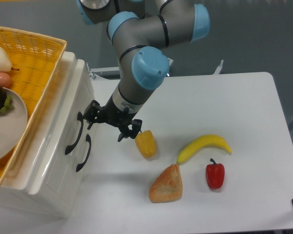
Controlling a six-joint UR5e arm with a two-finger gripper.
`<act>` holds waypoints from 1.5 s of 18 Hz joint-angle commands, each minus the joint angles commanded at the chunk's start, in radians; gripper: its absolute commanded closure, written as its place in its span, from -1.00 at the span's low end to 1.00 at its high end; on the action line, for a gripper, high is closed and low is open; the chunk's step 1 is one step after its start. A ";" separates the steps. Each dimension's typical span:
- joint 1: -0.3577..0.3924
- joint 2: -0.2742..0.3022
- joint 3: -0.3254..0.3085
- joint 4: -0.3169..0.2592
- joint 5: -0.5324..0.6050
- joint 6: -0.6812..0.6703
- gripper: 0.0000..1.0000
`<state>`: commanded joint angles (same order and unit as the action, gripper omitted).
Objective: Slide open the top white drawer
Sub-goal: 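Move the gripper across the table toward the upper drawer's black handle, then lower the gripper onto the upper drawer's black handle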
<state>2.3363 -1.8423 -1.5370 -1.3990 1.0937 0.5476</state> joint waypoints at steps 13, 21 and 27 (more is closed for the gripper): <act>-0.040 -0.008 0.000 0.002 -0.002 -0.040 -0.62; -0.048 -0.012 -0.002 0.002 -0.002 -0.041 -0.49; -0.057 -0.011 0.000 0.000 -0.003 -0.043 -0.27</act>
<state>2.2795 -1.8530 -1.5371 -1.3990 1.0907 0.5047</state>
